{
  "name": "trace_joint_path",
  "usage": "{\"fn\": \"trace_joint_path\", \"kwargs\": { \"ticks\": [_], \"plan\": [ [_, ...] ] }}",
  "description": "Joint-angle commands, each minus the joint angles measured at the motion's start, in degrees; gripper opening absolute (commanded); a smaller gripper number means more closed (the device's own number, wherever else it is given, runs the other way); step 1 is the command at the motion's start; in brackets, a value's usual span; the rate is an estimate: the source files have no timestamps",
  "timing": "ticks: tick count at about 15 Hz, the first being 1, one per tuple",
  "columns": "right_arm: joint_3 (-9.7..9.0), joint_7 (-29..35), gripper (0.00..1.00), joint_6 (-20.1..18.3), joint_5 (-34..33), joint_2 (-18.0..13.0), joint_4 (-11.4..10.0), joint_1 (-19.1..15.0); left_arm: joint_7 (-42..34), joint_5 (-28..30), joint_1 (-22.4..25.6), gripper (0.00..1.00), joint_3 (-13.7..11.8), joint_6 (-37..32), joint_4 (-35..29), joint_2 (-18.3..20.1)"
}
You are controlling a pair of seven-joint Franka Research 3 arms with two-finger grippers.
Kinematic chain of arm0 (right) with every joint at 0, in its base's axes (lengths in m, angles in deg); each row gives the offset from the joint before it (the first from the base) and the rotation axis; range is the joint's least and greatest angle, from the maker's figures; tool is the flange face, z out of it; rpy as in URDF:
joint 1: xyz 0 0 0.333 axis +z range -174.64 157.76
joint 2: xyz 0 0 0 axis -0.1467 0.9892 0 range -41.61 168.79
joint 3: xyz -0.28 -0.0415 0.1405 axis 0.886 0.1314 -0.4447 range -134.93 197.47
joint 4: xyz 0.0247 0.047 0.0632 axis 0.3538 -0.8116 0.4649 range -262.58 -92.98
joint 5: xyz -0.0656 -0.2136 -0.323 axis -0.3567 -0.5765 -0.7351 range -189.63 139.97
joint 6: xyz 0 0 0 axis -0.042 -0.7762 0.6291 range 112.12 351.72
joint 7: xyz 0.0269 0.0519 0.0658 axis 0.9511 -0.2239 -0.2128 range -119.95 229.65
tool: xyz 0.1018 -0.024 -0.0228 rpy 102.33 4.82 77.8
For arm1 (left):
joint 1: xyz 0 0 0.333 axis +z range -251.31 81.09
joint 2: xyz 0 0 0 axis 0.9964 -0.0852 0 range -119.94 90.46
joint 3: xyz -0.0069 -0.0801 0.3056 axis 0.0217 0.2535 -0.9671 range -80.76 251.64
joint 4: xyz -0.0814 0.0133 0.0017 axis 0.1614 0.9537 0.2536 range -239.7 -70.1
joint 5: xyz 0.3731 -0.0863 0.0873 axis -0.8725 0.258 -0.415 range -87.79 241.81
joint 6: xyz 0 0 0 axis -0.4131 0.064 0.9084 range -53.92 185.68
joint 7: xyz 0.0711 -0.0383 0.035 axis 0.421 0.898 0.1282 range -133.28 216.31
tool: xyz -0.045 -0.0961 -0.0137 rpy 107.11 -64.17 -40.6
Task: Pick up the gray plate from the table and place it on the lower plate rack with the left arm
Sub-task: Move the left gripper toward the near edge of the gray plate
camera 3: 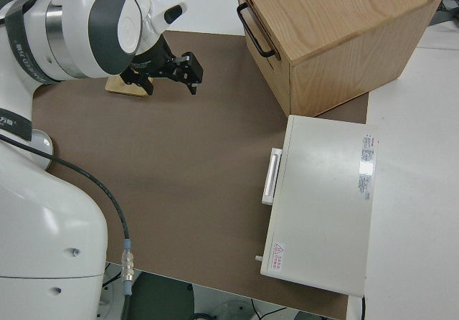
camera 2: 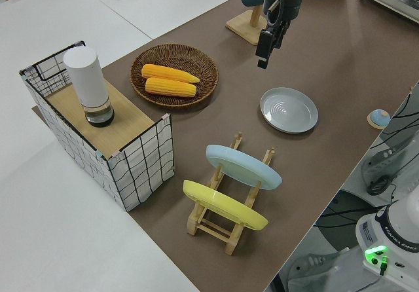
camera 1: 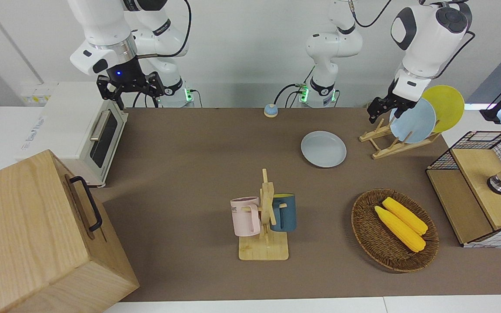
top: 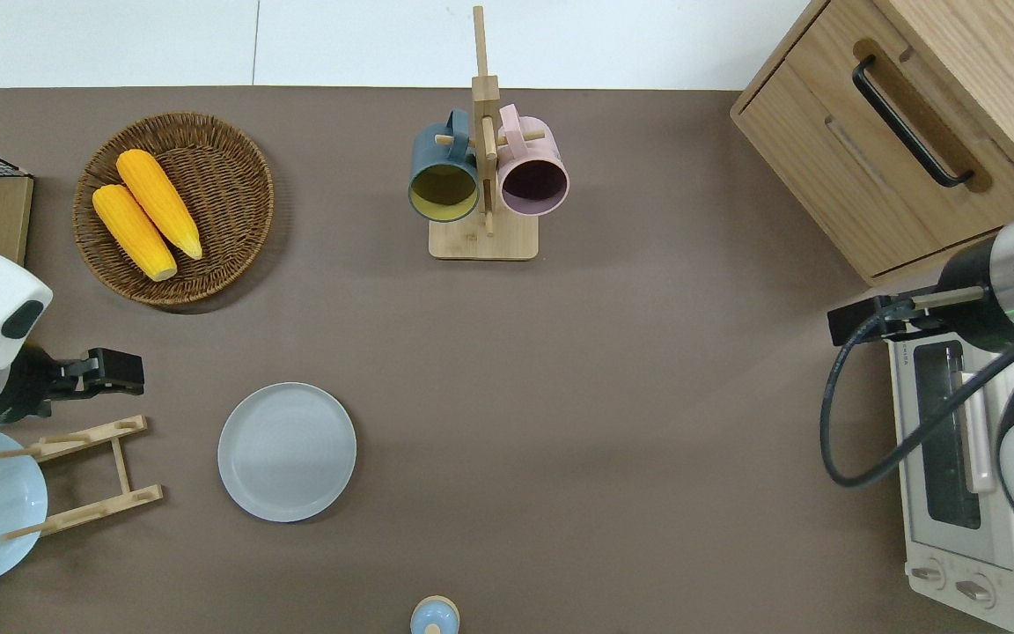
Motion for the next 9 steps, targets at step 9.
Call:
{"fn": "trace_joint_path", "kwargs": {
  "ticks": [9],
  "plan": [
    [-0.98,0.7,0.983,-0.8,-0.1,-0.1,0.5,-1.1,0.2,-1.2,1.1,0.99,2.0,17.6,-21.0,6.4]
  ]
}}
